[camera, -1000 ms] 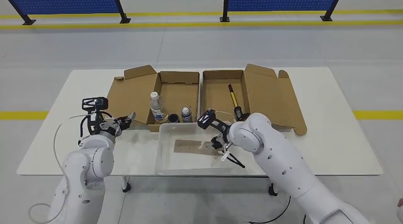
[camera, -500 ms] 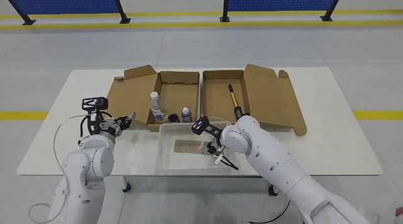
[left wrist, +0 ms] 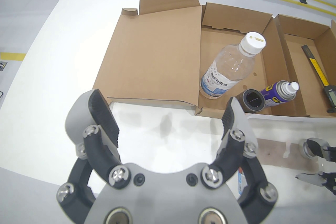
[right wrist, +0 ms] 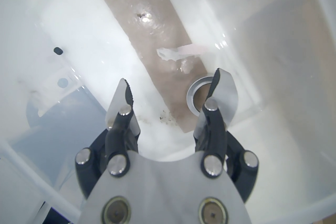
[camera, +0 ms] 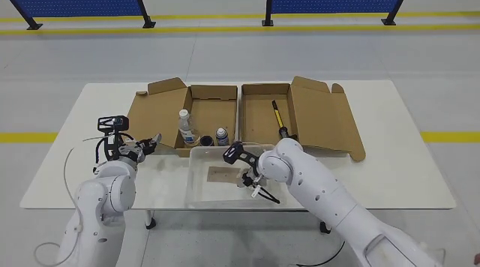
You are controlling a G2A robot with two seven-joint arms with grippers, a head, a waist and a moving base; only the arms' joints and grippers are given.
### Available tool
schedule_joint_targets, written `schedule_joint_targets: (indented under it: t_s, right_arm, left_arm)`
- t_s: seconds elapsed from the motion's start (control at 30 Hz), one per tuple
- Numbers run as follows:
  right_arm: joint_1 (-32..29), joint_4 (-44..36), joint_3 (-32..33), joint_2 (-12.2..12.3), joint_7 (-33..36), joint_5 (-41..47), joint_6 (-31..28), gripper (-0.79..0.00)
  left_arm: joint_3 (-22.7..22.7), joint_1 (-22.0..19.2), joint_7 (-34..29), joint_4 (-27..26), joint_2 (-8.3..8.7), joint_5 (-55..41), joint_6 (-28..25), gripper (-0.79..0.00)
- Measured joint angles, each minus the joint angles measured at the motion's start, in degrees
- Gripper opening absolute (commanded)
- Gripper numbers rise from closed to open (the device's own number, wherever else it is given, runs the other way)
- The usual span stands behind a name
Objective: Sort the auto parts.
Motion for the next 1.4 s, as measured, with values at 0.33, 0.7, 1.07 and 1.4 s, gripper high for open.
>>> schedule_joint_targets:
  t_s: [0.33,0.7,1.07,1.4]
  right_arm:
    - [-0.4,-2.3,-1.2,-0.6,1.9,1.8,-2.1,-0.286]
    - [-0.2,-6.8,1.0,0.5,1.5,-4.8,0.9,-0.406]
    - [0.2,-3.5,0.9,0.3,1.5,-7.6,1.3,-0.493]
    - [0.6,-0.2,0.5,-0.4,0.9,-7.0,0.7,-0.489]
  left_arm:
    - [0.0,0.0,0.0,0.0,0.00,0.0,0.0,0.000]
    - [0.0,0.0,0.0,0.0,0.00,0.0,0.0,0.000]
    - [0.0,0.0,0.0,0.0,0.00,0.0,0.0,0.000]
    - [0.0,0.0,0.0,0.0,0.00,0.0,0.0,0.000]
